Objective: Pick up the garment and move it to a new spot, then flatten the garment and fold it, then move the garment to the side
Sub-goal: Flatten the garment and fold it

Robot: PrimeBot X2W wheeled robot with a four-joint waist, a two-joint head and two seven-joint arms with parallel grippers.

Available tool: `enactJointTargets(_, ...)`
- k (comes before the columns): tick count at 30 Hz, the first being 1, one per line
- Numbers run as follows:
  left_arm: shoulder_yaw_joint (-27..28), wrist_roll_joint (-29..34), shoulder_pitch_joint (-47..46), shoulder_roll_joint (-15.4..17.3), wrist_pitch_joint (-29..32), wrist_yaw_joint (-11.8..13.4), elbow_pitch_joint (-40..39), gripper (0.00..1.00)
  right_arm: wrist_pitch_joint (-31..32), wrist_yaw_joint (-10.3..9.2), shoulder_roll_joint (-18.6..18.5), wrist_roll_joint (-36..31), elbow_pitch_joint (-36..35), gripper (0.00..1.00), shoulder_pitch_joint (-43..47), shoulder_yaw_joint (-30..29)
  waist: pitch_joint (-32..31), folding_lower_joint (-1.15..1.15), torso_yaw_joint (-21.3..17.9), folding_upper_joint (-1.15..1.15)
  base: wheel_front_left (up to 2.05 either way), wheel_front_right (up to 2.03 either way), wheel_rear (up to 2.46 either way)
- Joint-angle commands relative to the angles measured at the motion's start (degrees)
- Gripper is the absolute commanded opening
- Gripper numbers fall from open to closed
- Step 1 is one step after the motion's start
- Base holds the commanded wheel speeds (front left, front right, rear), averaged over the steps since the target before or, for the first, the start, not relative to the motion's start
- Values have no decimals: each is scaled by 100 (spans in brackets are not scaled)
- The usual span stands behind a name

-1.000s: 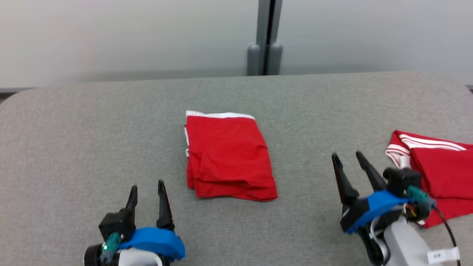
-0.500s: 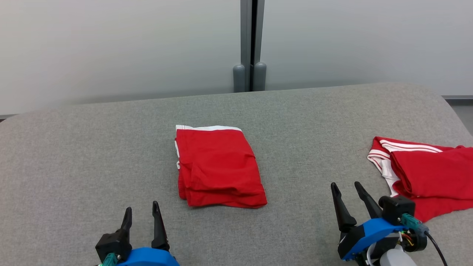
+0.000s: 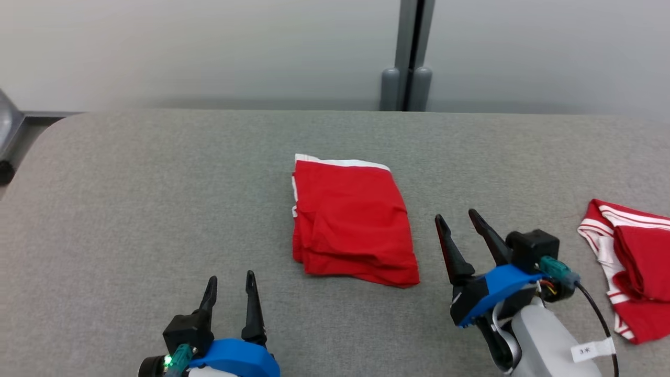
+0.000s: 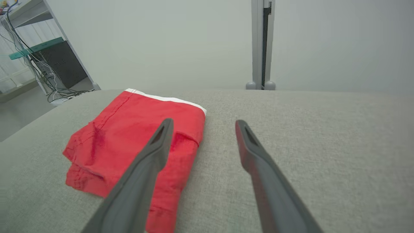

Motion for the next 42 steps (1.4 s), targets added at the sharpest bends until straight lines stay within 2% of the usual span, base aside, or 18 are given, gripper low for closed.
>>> enactJointTargets(1, -84, -17, -126, 0, -14, 8, -11, 100, -18, 1, -1, 26, 67, 95, -225, 141, 229, 0, 314, 0, 0, 0, 0)
enactJointTargets(2, -136, -29, -151, 0, -14, 20, -14, 100, -18, 1, 0, 7, 89, 84, -338, 215, 268, 0, 401, 0, 0, 0, 0)
enactJointTargets(3, -167, -39, -160, 0, -14, 39, -16, 100, -18, 1, 0, -20, 133, 45, -433, 328, 298, 0, 486, 0, 0, 0, 0)
enactJointTargets(4, -221, -49, -170, 0, -14, 43, -5, 100, -18, 1, 0, -6, 197, 0, -513, 398, 333, 0, 578, 0, 0, 0, 0)
enactJointTargets(15, -507, -164, -304, -2, -14, 49, -59, 100, -18, 1, -7, -50, 947, 0, -1034, 1109, 632, 0, 1341, 0, 0, 0, 0)
enactJointTargets(22, -537, -138, -341, -2, -14, 61, -121, 100, -17, 1, -9, 286, 1074, 0, -906, 2105, 705, 0, 1494, 0, 0, 0, 0)
enactJointTargets(27, -561, -192, -394, -2, -14, 85, -135, 100, -17, 1, -12, 640, 1243, 0, -962, 2700, 685, 0, 1367, 0, 0, 0, 0)
enactJointTargets(30, -531, -184, -440, -2, -14, 90, -180, 100, -18, 1, -28, 818, 1075, 0, -1067, 2827, 644, 0, 1201, 0, 0, 0, 0)
enactJointTargets(34, -488, -138, -466, -1, -14, 101, -294, 100, -18, 1, -97, 1026, 544, 0, -1031, 2799, 583, 0, 990, 0, 0, 0, 0)
enactJointTargets(37, -422, -71, -435, 1, -14, 116, -402, 100, -17, 1, -169, 1218, -152, 0, -894, 2718, 473, 0, 742, 0, 0, 0, 0)
enactJointTargets(42, -226, 15, -364, 0, -14, 88, -410, 100, -17, 1, -350, 1326, -967, 0, -621, 2173, 258, 0, 350, 0, 0, 0, 0)
